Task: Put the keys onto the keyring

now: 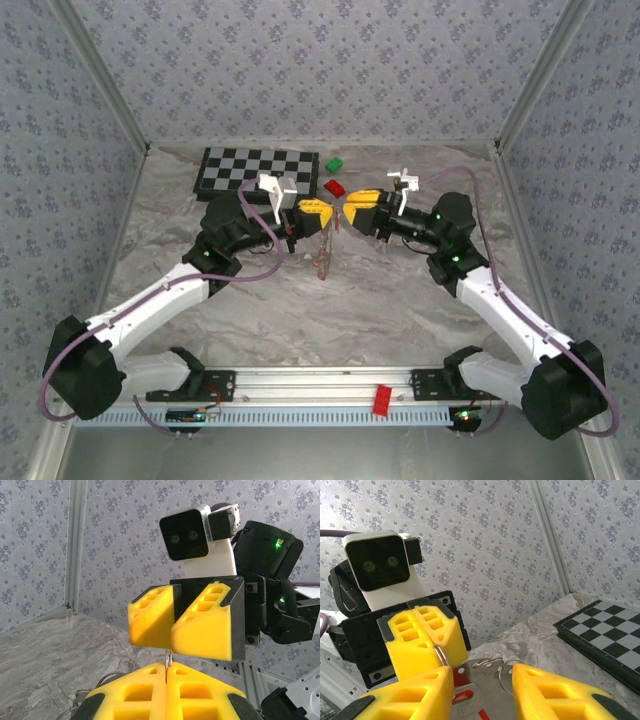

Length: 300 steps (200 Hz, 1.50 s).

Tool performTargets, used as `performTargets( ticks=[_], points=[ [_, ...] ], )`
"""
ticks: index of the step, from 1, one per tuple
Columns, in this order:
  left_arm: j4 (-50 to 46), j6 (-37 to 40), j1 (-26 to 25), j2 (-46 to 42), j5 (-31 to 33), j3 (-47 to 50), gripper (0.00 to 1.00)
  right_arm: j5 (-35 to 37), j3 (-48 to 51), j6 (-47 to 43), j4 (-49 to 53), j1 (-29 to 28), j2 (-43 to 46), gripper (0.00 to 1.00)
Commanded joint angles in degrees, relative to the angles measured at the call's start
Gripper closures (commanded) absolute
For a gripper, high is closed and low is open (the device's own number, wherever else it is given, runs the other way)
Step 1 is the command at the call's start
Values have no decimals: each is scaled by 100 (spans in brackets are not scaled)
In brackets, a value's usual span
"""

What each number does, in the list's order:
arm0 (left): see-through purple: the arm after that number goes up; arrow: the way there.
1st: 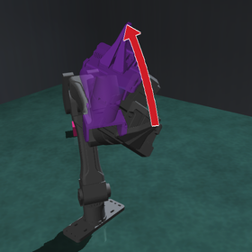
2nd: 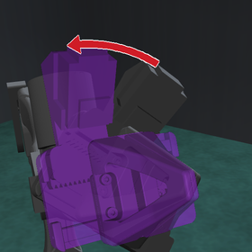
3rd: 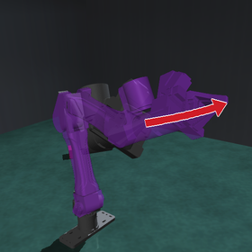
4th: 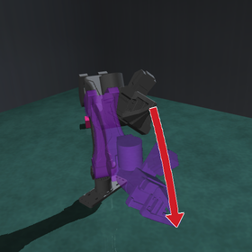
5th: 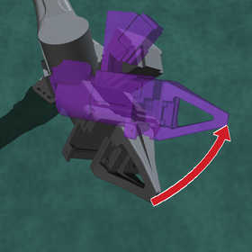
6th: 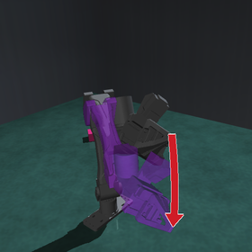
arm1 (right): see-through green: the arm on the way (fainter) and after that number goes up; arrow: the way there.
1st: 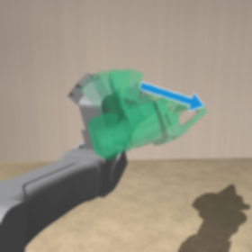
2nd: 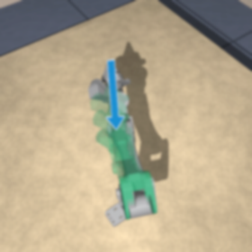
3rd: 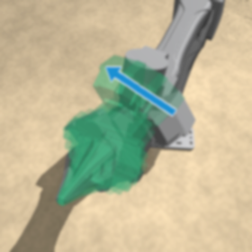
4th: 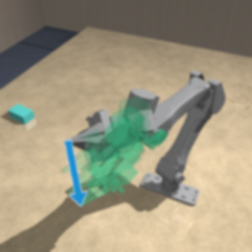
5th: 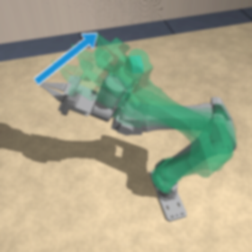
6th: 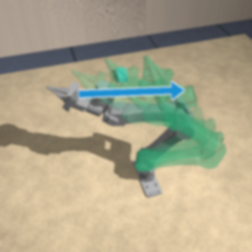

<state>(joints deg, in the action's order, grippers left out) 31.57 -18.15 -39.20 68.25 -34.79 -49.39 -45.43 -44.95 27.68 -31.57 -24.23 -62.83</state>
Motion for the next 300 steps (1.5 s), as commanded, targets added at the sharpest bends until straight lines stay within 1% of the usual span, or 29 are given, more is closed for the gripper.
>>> performTargets(
  ticks=[1,21,43,55,65,72,77,128,145,160,232,257,271,300],
  points=[
    [310,-57,28,-67,-151,-165,100,-252,-224,115,-198,23,-66,64],
    [307,-64,27,-57,-164,-177,100,-291,-243,123,-221,-3,-111,65],
    [290,-63,30,-58,-169,-178,100,-360,-277,106,-220,-29,-150,72],
    [289,-49,32,-57,-173,-184,100,-379,-278,107,-218,-31,-163,72],
    [280,-48,29,-65,-161,-178,100,-394,-269,106,-209,-38,-168,68],
    [276,-35,32,-66,-160,-178,100,-397,-263,105,-199,-38,-159,61],
    [262,-31,34,-73,-152,-181,100,-390,-256,100,-180,-30,-154,59],
    [229,-4,29,-66,-82,-198,100,-496,-162,78,-164,-11,-94,58],
    [239,-12,30,-59,-80,-205,100,-537,-120,48,-157,-10,-72,56],
    [254,-21,27,-57,-89,-211,100,-568,-84,21,-161,-27,-41,56],
    [231,-14,31,-57,-115,-218,100,-518,-146,-84,-30,-32,-90,54],
    [201,13,31,-57,-12,-203,100,-354,-64,-221,159,-38,-9,53],
    [191,5,27,-57,57,-195,100,-171,-11,-417,392,-54,104,49],
    [191,-5,33,-60,76,-221,100,193,90,-931,882,-159,313,47]
  ],
)
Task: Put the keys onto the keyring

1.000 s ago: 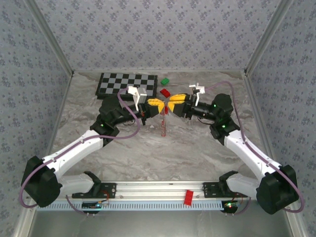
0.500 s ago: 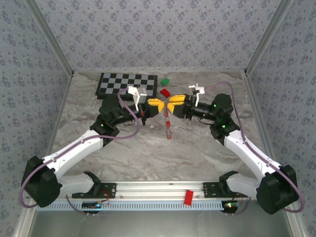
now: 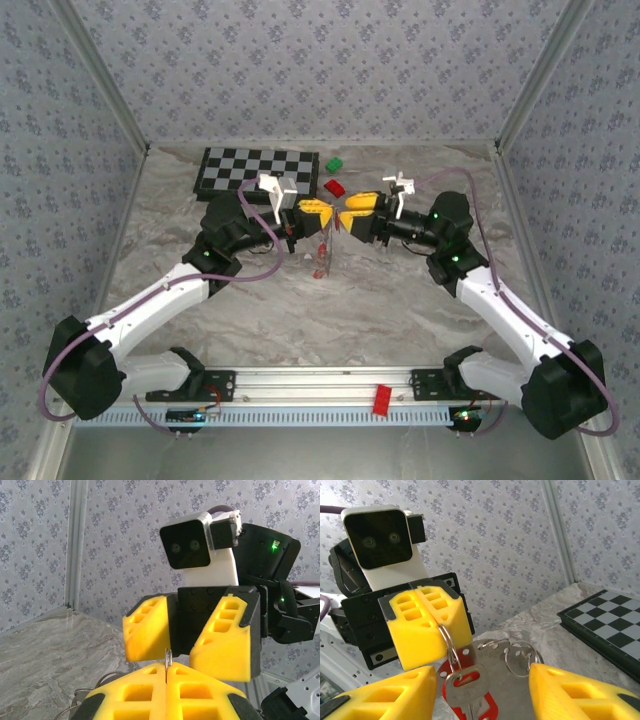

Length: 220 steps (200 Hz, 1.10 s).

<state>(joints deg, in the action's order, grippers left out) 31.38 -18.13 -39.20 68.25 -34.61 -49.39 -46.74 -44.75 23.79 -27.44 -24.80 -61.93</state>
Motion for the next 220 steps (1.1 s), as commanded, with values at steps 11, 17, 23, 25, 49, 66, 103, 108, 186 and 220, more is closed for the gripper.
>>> performTargets(
  ticks=[11,17,23,25,49,66,103,108,186,220],
  points=[
    [211,-17,27,-57,49,-221,100,380,58,-657,600,-166,226,47],
    [220,-17,30,-49,50,-222,100,377,41,-702,645,-195,209,47],
    [220,-15,27,-52,44,-230,100,378,36,-752,680,-236,200,46],
    [220,-17,31,-43,43,-232,100,383,28,-764,703,-249,195,46],
    [220,-33,31,-31,25,-247,100,511,-35,-963,881,-386,165,46],
    [211,-41,28,-45,16,-249,100,624,-92,-1075,988,-440,158,46],
    [198,-41,27,-75,-6,-252,100,878,-203,-1226,1123,-524,135,48],
    [194,-50,27,-78,-5,-255,100,928,-226,-1259,1161,-555,136,48],
    [193,-77,18,-101,31,-256,100,1105,-249,-1579,1422,-718,195,81],
    [245,-112,18,-111,147,-237,100,1096,-202,-1790,1659,-770,260,91]
  ],
)
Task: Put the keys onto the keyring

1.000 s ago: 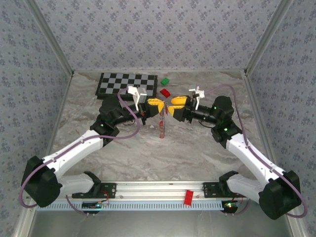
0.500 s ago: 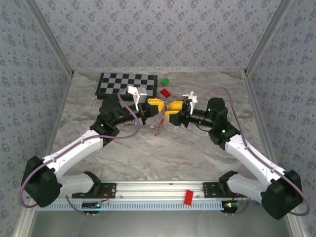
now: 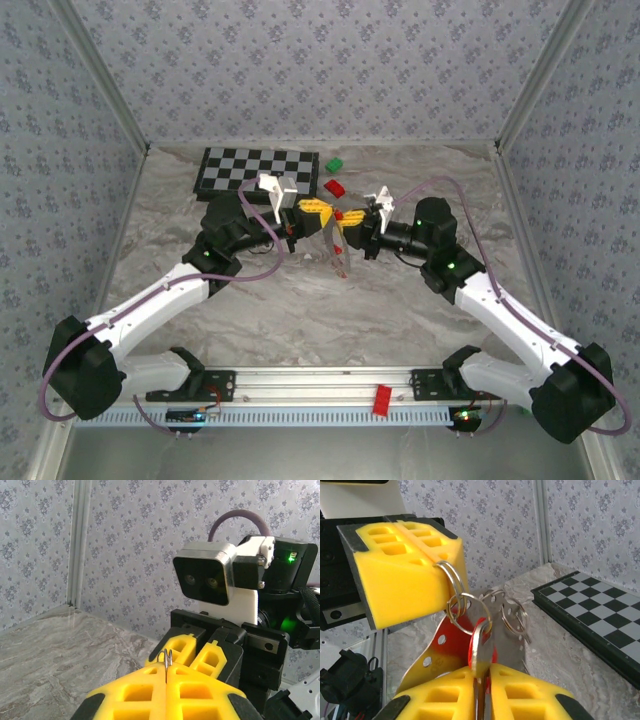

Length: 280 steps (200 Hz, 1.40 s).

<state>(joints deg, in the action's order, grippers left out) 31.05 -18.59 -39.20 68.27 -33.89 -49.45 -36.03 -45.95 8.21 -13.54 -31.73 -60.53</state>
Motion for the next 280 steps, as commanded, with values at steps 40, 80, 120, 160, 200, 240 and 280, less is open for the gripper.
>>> performTargets(
  ticks=[40,80,120,160,200,240,280],
  points=[
    [372,-127,24,-108,124,-226,100,186,-116,-709,841,-270,138,93],
    [428,-171,20,-60,77,-226,100,321,-204,-956,1114,-459,77,92],
    [341,-97,18,-93,108,-179,100,470,-167,-949,1116,-453,127,70],
    [244,-22,28,-130,176,-120,100,554,52,-824,1058,-362,332,60],
    [275,-26,33,-97,194,-122,100,416,327,-472,807,-50,725,59],
    [315,-51,27,-85,207,-100,100,165,517,54,314,330,983,57],
    [279,-13,27,-108,232,-85,100,-77,581,652,-490,541,861,57]
  ],
)
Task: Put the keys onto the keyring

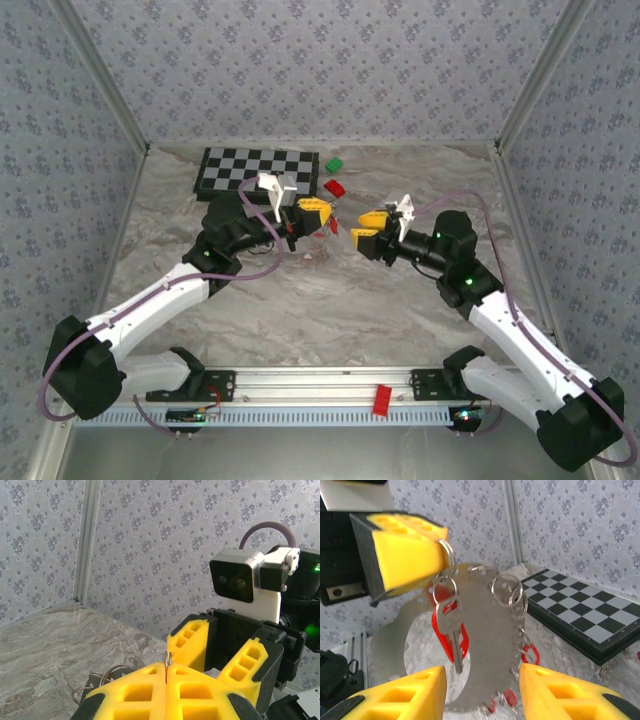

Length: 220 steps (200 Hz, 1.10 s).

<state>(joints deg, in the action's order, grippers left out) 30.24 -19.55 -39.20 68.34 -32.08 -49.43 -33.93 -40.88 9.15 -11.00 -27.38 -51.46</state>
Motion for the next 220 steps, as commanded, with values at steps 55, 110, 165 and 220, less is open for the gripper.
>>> performTargets(
  ticks=[55,110,165,220],
  points=[
    [377,60,28,-114,67,-102,100,-788,19,1593,-2164,367,-602,57],
    [385,48,30,-112,62,-85,100,-1358,-90,2263,-3157,349,-1147,54],
    [369,43,27,-120,27,-93,100,-1555,-339,2328,-3294,225,-1554,55],
    [370,39,29,-105,-16,-104,100,-1632,-477,2356,-3382,143,-1751,55]
  ],
)
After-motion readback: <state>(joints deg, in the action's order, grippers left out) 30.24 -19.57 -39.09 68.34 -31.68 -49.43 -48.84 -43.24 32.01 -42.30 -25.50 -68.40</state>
